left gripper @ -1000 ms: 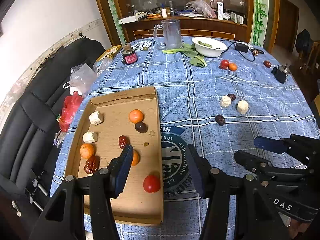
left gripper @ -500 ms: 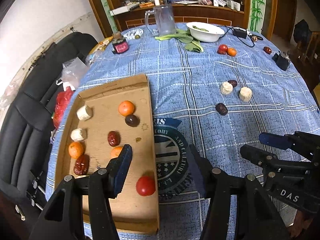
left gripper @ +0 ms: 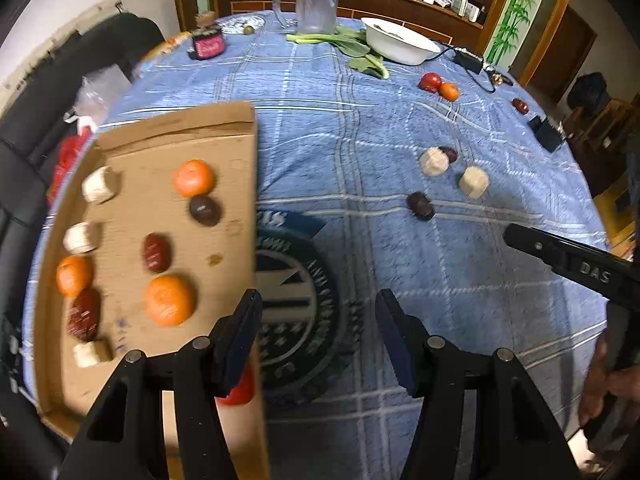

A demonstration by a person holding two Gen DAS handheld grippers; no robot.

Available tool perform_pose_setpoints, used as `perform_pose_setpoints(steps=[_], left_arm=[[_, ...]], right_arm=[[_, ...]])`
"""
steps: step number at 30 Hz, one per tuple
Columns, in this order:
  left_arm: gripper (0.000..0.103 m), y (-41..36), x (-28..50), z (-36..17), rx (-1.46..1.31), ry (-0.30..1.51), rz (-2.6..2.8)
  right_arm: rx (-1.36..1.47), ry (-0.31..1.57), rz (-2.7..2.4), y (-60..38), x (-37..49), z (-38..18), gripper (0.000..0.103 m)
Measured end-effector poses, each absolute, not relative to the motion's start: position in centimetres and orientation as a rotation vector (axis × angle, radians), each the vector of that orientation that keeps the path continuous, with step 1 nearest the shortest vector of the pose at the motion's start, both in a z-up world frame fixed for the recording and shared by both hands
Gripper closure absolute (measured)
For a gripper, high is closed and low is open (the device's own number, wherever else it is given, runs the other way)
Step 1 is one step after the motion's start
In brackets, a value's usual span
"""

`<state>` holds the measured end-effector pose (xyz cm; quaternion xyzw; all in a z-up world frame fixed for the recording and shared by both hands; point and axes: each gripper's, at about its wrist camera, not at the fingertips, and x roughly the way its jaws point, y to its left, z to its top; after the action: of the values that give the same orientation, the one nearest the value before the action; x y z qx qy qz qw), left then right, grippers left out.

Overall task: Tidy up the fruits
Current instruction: 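Grasp a dark red date with the left gripper while the right gripper grasps a yam piece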

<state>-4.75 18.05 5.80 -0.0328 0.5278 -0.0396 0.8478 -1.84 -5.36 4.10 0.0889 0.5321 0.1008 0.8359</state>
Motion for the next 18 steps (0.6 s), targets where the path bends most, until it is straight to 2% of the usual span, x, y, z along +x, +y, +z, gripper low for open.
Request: perform_pose_setpoints(steps=[5, 13, 18], left_arm=[[0.045, 16.2, -1.2, 5.6, -0.121, 1.081, -0.169], [0.046, 11.8, 2.4, 3.9, -0.012, 1.058, -0.281], [0.052, 10.4, 4.1, 2.3, -0.012, 1.081, -0.326]], right_arm=[[0.153, 1.094, 0.217, -5.3, 1.0, 4.3, 0.053], [0.077, 1.110, 0.227, -4.5, 4.2, 2.5, 0.053], [0.057, 1.105, 0.269, -3.5, 4.6, 2.3, 0.053]])
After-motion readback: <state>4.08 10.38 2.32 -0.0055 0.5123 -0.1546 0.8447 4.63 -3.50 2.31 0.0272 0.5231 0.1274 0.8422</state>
